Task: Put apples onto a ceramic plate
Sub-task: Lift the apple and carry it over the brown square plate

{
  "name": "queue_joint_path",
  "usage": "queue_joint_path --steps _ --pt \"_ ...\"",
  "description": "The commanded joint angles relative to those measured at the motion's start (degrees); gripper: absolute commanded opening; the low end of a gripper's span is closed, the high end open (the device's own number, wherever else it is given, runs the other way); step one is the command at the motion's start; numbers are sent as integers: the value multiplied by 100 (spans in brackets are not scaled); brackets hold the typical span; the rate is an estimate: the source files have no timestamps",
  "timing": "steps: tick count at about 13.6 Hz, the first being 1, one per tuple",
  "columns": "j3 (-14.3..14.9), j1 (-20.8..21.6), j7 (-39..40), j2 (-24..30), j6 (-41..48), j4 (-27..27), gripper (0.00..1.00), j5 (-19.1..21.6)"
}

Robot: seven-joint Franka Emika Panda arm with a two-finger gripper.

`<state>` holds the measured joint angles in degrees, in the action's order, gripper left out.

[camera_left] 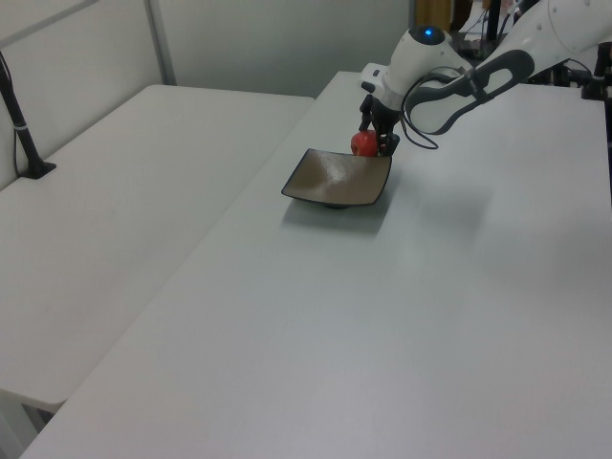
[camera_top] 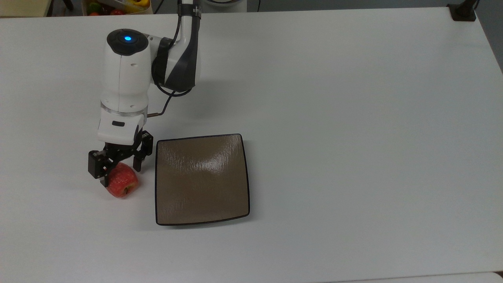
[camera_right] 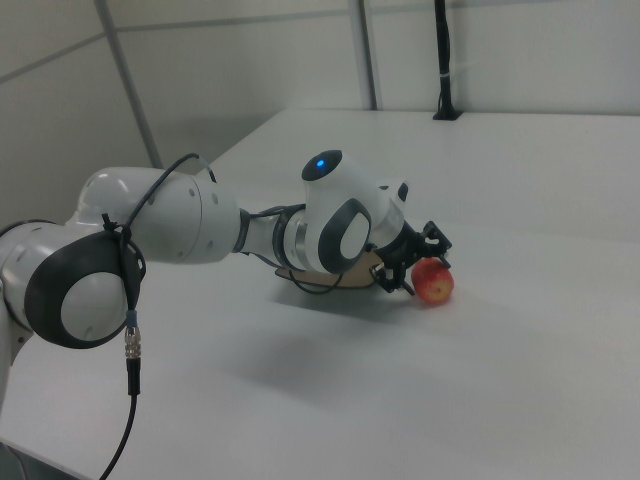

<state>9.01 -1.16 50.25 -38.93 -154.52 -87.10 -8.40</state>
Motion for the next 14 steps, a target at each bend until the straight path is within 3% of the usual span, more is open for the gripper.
queue_joint_path --steps 1,2,8,14 --pt "39 29 -16 -62 -131 71 63 -109" --pt "30 20 -16 -62 -131 71 56 -117" --pt "4 11 -103 210 -123 53 55 -56" --pt "-348 81 -665 940 35 -104 56 -109"
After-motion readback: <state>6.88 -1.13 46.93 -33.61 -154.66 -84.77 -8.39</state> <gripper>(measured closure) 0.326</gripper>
